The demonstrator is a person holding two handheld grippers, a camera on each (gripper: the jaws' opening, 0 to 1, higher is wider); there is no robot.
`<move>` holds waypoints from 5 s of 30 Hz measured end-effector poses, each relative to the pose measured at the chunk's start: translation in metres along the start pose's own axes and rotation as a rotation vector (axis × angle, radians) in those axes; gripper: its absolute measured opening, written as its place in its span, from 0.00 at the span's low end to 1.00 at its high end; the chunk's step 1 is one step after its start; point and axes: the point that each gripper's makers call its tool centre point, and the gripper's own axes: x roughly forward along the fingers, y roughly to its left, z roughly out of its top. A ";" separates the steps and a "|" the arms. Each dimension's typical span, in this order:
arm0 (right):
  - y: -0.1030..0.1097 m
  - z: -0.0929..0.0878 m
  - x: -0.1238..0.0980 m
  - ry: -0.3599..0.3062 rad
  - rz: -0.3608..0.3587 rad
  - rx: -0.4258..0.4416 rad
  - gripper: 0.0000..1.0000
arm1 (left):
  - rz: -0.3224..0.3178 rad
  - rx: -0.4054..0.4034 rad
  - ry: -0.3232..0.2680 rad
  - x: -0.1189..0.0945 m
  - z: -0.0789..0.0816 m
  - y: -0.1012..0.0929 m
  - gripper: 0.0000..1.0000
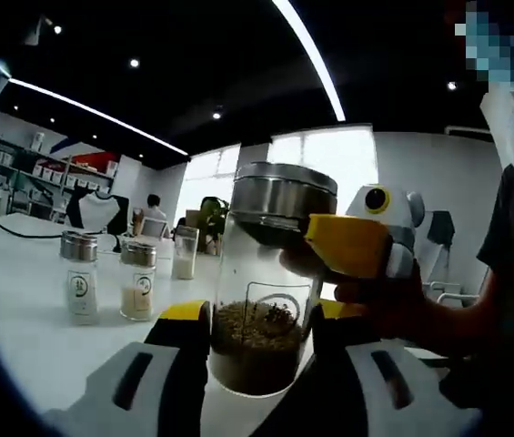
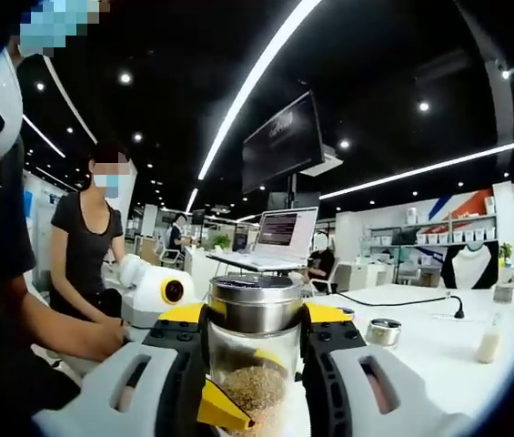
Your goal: Rotate the seasoning bottle until the label or dispensing opening points toward the visible target arrow and the bottle remains upright within the marked orientation range
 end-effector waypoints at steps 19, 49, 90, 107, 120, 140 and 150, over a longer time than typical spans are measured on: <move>-0.028 -0.013 0.002 0.038 -0.211 0.055 0.38 | 0.385 0.293 0.087 0.002 -0.007 0.033 0.43; -0.034 -0.025 0.007 0.043 -0.294 0.237 0.38 | 0.454 0.244 0.107 -0.003 -0.014 0.043 0.44; -0.114 -0.011 -0.014 0.106 -0.343 0.101 0.36 | 0.307 0.146 0.143 0.001 -0.017 0.045 0.82; -0.173 -0.026 -0.026 0.139 -0.434 0.098 0.36 | 0.363 0.163 0.164 -0.005 -0.017 0.057 0.97; -0.199 -0.042 -0.021 0.150 -0.452 0.071 0.36 | 0.400 0.163 0.175 -0.012 -0.017 0.066 1.00; -0.202 -0.047 -0.029 0.137 -0.447 0.061 0.37 | 0.397 0.150 0.174 -0.012 -0.017 0.068 1.00; -0.203 -0.048 -0.030 0.115 -0.427 0.059 0.37 | 0.398 0.156 0.176 -0.012 -0.017 0.066 0.99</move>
